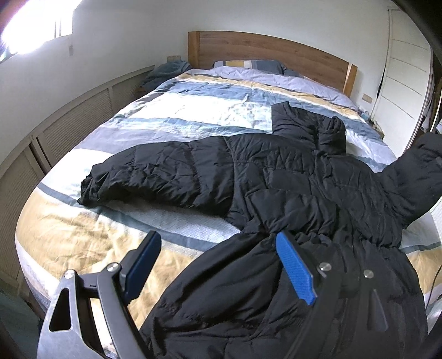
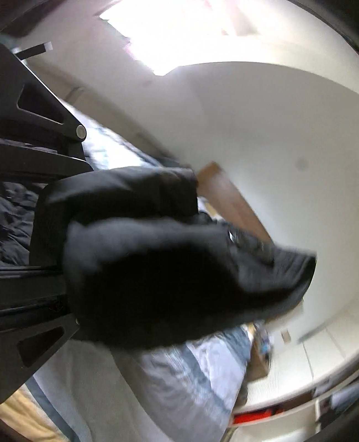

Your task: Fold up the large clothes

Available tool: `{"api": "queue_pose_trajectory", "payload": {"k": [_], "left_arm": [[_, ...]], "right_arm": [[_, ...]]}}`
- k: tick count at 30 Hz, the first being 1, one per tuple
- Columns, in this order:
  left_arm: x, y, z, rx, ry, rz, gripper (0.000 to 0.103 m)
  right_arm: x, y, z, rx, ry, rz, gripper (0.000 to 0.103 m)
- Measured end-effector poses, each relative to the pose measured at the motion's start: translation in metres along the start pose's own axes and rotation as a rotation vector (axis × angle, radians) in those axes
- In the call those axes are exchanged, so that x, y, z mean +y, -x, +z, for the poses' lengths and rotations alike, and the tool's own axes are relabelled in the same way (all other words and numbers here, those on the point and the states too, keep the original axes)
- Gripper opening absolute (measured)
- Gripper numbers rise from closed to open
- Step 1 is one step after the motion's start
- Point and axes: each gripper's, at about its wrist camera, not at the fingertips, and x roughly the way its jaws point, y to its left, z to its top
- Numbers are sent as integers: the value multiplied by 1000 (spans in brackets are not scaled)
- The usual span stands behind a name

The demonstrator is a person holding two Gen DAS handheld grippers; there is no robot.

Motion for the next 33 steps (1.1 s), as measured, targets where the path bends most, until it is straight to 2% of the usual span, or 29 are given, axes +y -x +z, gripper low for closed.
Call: {"api": "queue_pose_trajectory", "payload": {"k": [9, 15, 18, 19, 20, 22, 25, 27, 31, 32, 33], "left_arm": [[16, 17, -9, -17, 30, 7, 85], [12, 33, -10, -33, 21, 12, 85], [8, 46, -12, -47, 9, 24, 85], [7, 48, -12, -49, 7, 25, 85], [5, 52, -12, -52, 3, 28, 85], [0, 60, -12, -59, -5, 32, 85], [-10, 69, -14, -64, -21, 31, 85], [-20, 74, -15, -68, -39, 22, 85], [-45, 74, -18, -48, -65, 5, 85], [-54, 71, -19, -35, -74, -2, 85], [-62, 68, -19, -22, -85, -8, 85]], "right_arm": [[55, -37, -92, 298, 249, -22, 18], [82, -63, -175, 444, 349, -65, 29], [97, -72, -192, 497, 347, -47, 49], [103, -71, -188, 515, 345, -34, 61], [109, -70, -192, 529, 346, -16, 70], [113, -67, -204, 552, 382, 17, 71], [137, -32, -214, 551, 411, 51, 72], [138, -19, -221, 546, 394, 95, 72], [130, -2, -210, 515, 400, 131, 70], [116, -22, -202, 505, 400, 129, 70], [111, -16, -195, 486, 400, 126, 70]]}}
